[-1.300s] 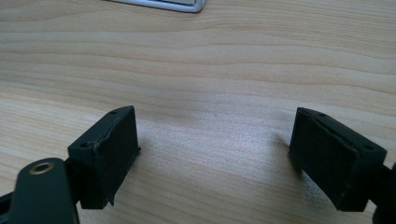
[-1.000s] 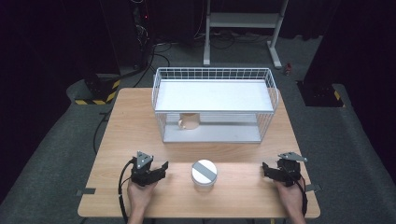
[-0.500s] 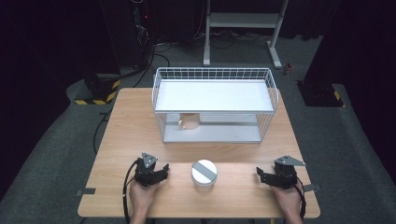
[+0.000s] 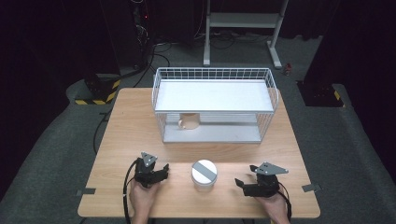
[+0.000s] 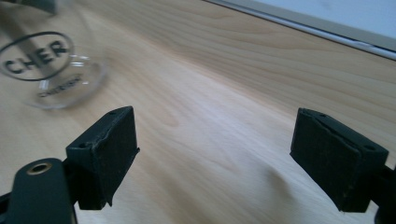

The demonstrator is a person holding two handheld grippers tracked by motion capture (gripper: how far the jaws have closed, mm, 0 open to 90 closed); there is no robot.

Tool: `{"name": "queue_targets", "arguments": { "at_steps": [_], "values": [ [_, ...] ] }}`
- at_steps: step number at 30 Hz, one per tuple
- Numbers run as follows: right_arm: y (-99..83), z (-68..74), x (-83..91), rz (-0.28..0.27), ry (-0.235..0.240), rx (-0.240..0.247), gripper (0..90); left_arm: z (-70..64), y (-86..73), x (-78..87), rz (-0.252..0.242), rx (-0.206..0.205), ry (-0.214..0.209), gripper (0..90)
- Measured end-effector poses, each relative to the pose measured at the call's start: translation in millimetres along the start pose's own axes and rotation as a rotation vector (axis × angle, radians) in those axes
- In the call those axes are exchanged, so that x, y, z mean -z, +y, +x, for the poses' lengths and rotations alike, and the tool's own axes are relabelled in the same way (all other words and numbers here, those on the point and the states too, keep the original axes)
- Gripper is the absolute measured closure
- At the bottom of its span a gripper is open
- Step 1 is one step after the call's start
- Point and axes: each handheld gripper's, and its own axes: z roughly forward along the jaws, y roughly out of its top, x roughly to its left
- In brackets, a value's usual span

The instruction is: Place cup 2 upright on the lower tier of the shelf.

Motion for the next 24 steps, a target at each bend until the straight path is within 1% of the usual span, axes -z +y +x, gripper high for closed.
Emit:
{"name": "queue_targets", "arguments": {
  "at_steps": [2,3,4,5,6,10,16,18,19,22,23,24],
  "values": [
    [0.9,5.2,-3.4,0.010,0.015,0.015,14.1,-0.2,0.0,-0.3,-0.004,0.004,0.001,25.2],
    [0.9,5.2,-3.4,0.010,0.015,0.015,14.1,-0.2,0.0,-0.3,-0.004,0.004,0.001,25.2],
    [2.0,9.1,-5.9,0.012,0.033,0.026,13.9,-0.1,-0.1,-0.2,-0.004,0.004,0.000,25.1],
    [2.0,9.1,-5.9,0.012,0.033,0.026,13.9,-0.1,-0.1,-0.2,-0.004,0.004,0.000,25.1],
    [3.4,14.5,-6.6,0.008,0.054,0.031,13.6,-0.1,-0.1,-0.2,-0.004,0.004,0.000,25.1],
    [4.0,23.5,-7.3,-0.001,0.078,0.064,13.1,-0.1,-0.1,-0.2,-0.004,0.005,0.000,25.1],
    [4.2,34.9,-13.6,0.003,0.113,0.099,11.5,0.1,-0.1,-0.2,-0.004,0.005,-0.001,25.1],
    [4.3,36.7,-13.9,0.004,0.119,0.099,11.3,0.1,-0.1,-0.2,-0.004,0.004,-0.001,25.0],
    [4.7,42.9,-14.5,-0.003,0.136,0.119,11.2,0.1,-0.1,-0.2,-0.004,0.004,-0.001,25.0],
    [5.0,49.2,-15.9,-0.012,0.154,0.134,10.6,0.1,-0.1,-0.2,-0.004,0.004,-0.001,25.0],
    [5.0,49.2,-15.9,-0.012,0.154,0.134,10.6,0.1,-0.1,-0.2,-0.004,0.004,-0.001,25.0],
    [6.2,52.8,-18.3,-0.013,0.163,0.148,10.4,0.1,-0.1,-0.2,-0.004,0.004,-0.001,25.0]
  ]
}}
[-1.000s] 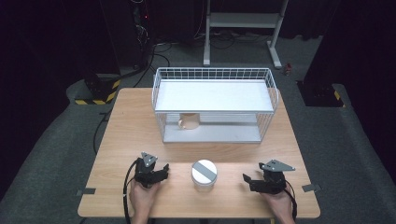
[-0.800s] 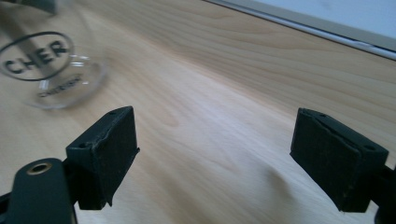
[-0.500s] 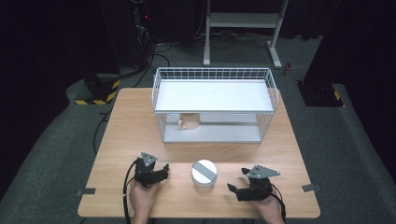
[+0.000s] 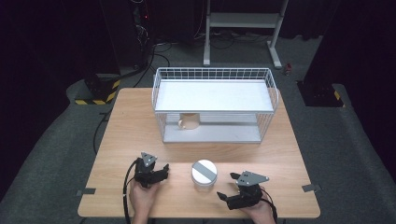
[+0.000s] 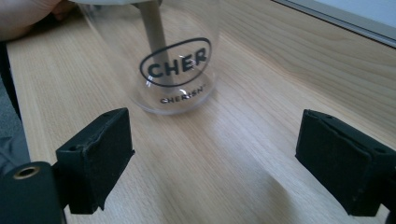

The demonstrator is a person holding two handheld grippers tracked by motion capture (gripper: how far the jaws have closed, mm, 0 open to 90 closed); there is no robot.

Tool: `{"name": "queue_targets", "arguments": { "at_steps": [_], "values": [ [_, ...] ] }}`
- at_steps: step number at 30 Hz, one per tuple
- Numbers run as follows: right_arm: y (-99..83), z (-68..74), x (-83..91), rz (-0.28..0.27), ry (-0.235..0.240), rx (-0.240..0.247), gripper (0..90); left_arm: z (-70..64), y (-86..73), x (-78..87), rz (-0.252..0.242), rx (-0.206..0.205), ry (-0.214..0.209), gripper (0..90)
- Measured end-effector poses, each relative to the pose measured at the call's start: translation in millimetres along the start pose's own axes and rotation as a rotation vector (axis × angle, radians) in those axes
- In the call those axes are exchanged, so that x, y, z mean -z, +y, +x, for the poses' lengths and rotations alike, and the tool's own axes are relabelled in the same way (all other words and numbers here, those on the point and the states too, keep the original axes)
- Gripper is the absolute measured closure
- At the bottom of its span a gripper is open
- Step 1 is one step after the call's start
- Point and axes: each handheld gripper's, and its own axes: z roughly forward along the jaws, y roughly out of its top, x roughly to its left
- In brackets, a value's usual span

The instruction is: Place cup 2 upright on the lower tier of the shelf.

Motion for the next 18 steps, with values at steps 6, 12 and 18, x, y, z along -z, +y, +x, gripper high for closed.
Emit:
{"name": "queue_targets", "arguments": {
  "at_steps": [6,12,18],
  "values": [
    [8.8,6.1,-6.3,-0.011,0.025,0.016,10.0,0.0,0.0,0.0,0.000,0.000,0.000,25.0],
    [18.0,13.1,-16.4,-0.027,0.046,0.036,9.9,0.1,0.1,0.1,0.001,0.000,-0.001,25.0],
    [25.9,18.0,-24.8,-0.028,0.054,0.054,9.8,0.1,0.0,0.0,0.000,0.000,-0.001,25.0]
  ]
}}
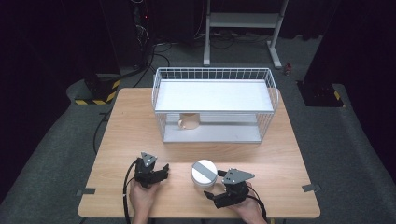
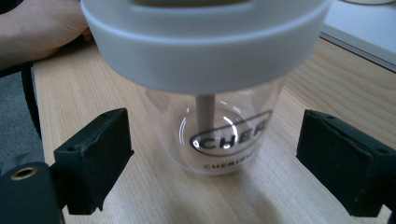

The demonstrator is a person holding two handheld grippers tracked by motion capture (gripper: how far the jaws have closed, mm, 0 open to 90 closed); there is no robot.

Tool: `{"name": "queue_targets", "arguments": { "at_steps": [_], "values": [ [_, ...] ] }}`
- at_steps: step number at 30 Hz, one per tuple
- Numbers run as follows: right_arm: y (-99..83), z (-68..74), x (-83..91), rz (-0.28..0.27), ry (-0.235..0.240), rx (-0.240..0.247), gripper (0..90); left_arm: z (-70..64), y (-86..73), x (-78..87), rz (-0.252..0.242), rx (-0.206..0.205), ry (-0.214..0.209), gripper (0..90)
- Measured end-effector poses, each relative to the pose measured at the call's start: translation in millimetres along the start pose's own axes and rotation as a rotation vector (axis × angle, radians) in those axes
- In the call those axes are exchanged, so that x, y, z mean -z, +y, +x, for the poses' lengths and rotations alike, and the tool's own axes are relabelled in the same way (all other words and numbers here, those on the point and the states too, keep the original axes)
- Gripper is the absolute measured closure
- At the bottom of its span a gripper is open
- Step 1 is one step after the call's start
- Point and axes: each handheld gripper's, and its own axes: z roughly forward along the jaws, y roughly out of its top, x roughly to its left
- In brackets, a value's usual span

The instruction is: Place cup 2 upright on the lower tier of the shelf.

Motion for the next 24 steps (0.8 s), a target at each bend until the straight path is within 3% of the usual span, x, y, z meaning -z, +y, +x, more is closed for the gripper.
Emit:
{"name": "queue_targets", "arguments": {
  "at_steps": [9,24],
  "values": [
    [8.0,2.1,-10.1,-0.011,0.001,0.008,9.8,-0.2,0.0,-0.1,0.000,0.001,-0.001,24.6],
    [19.5,7.7,-25.7,-0.006,-0.045,0.042,14.6,-0.2,0.0,-0.1,0.001,0.001,-0.002,24.5]
  ]
}}
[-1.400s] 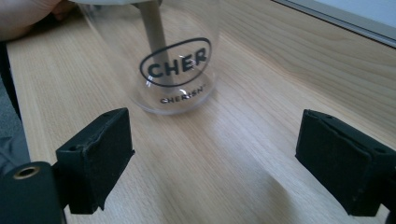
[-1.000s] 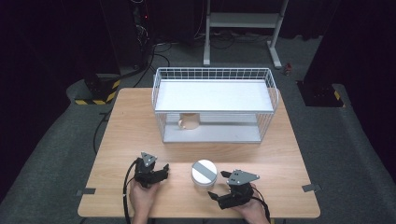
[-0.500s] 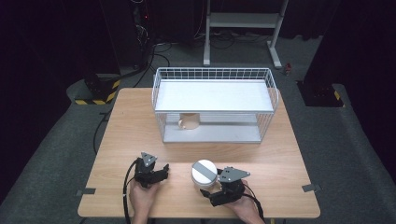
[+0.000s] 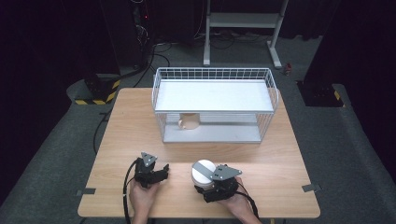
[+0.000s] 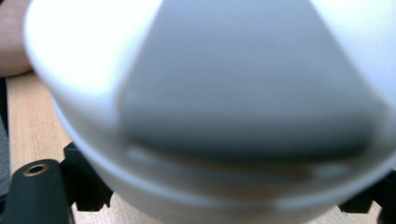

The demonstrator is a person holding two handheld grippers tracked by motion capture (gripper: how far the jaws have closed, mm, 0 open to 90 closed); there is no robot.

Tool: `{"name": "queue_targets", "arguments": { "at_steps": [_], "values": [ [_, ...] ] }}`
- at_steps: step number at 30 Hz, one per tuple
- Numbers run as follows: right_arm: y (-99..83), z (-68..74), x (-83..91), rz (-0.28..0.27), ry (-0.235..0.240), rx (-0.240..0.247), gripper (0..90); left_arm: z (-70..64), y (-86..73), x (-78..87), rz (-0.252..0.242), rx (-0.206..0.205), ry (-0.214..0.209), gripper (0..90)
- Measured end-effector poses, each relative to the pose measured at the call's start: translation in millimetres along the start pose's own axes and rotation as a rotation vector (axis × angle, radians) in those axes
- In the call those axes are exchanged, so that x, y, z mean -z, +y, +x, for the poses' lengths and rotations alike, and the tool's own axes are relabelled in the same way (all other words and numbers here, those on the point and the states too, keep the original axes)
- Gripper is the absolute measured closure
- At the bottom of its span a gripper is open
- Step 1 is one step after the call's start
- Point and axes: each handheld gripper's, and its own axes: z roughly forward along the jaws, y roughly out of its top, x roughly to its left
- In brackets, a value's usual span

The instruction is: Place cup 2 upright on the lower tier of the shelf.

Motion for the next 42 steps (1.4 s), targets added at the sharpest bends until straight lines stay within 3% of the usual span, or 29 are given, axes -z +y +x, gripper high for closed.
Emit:
{"name": "queue_targets", "arguments": {
  "at_steps": [4,23,42],
  "values": [
    [-0.5,0.7,-1.0,-0.007,-0.007,0.015,18.3,0.1,0.0,0.0,0.000,-0.001,0.000,24.5],
    [-1.9,0.5,0.4,-0.015,-0.014,0.021,18.8,0.0,0.0,0.0,0.000,-0.001,0.000,24.3],
    [-0.8,-16.6,11.5,-0.044,-0.051,-0.029,18.9,0.1,0.0,0.0,0.001,-0.002,-0.001,24.2]
  ]
}}
